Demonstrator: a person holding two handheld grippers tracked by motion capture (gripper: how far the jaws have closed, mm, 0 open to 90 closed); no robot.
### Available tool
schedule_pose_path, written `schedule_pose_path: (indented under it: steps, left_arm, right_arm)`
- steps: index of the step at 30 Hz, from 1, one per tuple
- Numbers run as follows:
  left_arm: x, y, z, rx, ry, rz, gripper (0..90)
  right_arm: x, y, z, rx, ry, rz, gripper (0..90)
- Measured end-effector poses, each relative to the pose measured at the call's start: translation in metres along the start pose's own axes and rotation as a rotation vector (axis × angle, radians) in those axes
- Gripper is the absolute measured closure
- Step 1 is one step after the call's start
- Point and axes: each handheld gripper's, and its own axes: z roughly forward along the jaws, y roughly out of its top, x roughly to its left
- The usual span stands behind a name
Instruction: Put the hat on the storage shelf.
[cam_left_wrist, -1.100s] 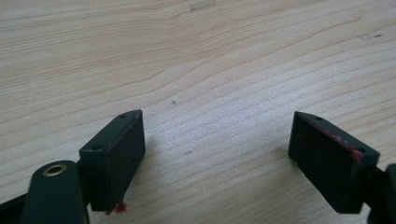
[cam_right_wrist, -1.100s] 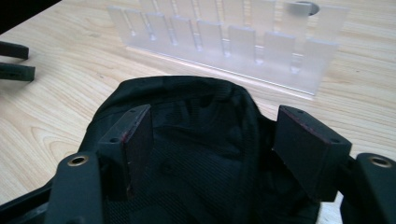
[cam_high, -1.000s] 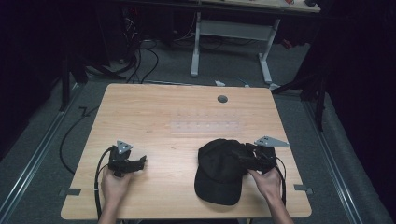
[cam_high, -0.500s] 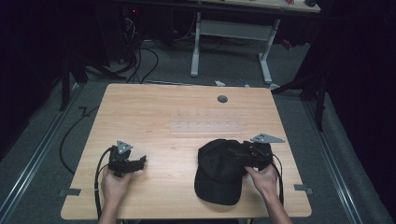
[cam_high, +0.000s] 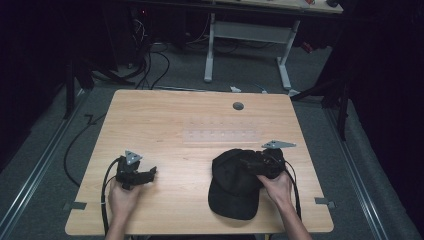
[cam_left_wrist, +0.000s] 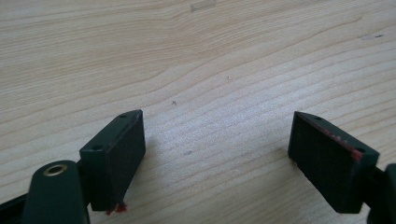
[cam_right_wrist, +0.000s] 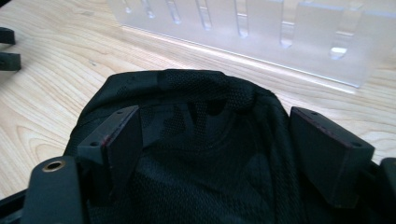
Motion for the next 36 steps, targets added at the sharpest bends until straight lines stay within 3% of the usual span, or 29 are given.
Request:
schedule_pose_path:
  steps: [8,9,10,12,18,24,28,36]
  left_arm:
    - [0.000,0.000,0.000,0.000,0.000,0.000,19.3]
    - [0.000,0.000,0.000,0.000,0.000,0.000,19.3]
    - [0.000,0.000,0.000,0.000,0.000,0.000,19.3]
    - [0.000,0.000,0.000,-0.001,0.001,-0.001,19.3]
    - [0.000,0.000,0.000,-0.001,0.001,-0.001,19.3]
    - [0.000,0.000,0.000,-0.001,0.001,0.000,19.3]
    - [0.000,0.000,0.000,-0.001,0.001,0.000,19.3]
    - [0.000,0.000,0.000,-0.001,0.001,-0.001,19.4]
  right_arm:
    - [-0.006,-0.001,0.010,0.021,0.052,0.031,28.8]
    - [-0.007,-0.001,0.012,0.028,0.055,0.040,37.5]
    - [-0.007,-0.001,0.012,0.028,0.055,0.040,37.5]
    - [-0.010,-0.001,0.013,0.032,0.053,0.041,49.9]
    - [-0.012,0.002,0.011,0.033,0.055,0.041,67.9]
    - [-0.012,0.004,0.010,0.036,0.066,0.032,73.0]
    - [-0.014,0.005,0.006,0.016,0.100,0.035,79.7]
    - [-0.010,0.007,0.004,0.011,0.141,0.006,81.7]
